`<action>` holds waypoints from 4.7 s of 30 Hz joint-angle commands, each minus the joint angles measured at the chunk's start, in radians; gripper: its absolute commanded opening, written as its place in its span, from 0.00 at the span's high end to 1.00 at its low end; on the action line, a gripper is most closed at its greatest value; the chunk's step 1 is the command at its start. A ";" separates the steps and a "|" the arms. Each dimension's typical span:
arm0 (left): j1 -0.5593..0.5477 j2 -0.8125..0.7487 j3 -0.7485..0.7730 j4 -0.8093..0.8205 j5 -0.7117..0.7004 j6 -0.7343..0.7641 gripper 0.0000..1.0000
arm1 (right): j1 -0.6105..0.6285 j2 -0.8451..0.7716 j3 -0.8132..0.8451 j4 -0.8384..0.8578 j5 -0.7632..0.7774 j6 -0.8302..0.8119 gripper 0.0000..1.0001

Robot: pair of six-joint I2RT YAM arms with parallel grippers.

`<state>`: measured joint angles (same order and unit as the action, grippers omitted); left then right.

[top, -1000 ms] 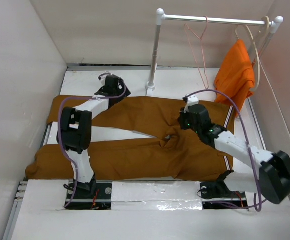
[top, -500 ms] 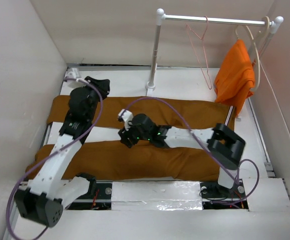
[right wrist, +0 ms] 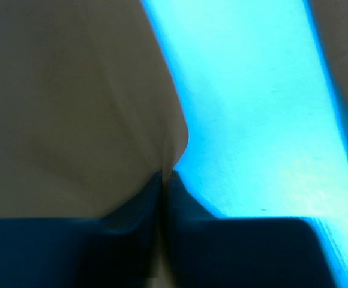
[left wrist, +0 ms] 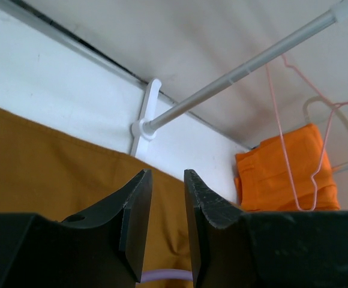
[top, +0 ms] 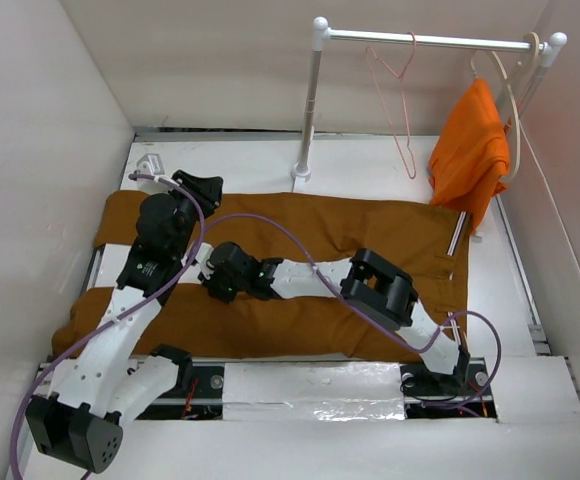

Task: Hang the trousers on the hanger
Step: Fold the trousers at the center of the board.

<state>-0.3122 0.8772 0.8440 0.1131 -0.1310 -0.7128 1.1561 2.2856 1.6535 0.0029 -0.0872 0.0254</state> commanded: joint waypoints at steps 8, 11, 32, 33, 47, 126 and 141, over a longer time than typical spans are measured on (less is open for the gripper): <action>0.002 0.055 -0.020 0.057 0.033 -0.004 0.70 | -0.149 -0.279 -0.078 0.151 0.043 0.061 1.00; 0.002 0.081 -0.037 0.077 0.007 -0.011 0.61 | -0.208 -0.304 -0.093 0.121 0.032 0.065 1.00; 0.189 0.226 -0.217 -0.012 -0.236 -0.243 0.35 | -0.295 -0.564 -0.378 0.126 0.052 0.048 0.23; 0.218 0.245 -0.211 -0.021 -0.219 -0.250 0.36 | -0.295 -0.602 -0.414 0.131 0.064 0.057 0.30; 0.650 0.620 0.030 -0.193 -0.053 -0.061 0.37 | -0.249 -1.201 -0.939 0.178 0.168 0.096 0.90; 0.509 -0.350 0.668 -0.529 -0.263 0.102 1.00 | -1.232 -0.773 -0.965 0.177 -0.175 0.357 0.72; 0.479 -0.382 0.458 -0.441 -0.207 0.116 1.00 | -1.190 -0.834 -0.699 -0.047 -0.085 0.242 0.02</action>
<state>0.1707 0.5045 1.3170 -0.4248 -0.3660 -0.6106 -0.0242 1.6047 1.0012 0.0051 -0.2146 0.3084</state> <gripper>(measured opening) 0.007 0.977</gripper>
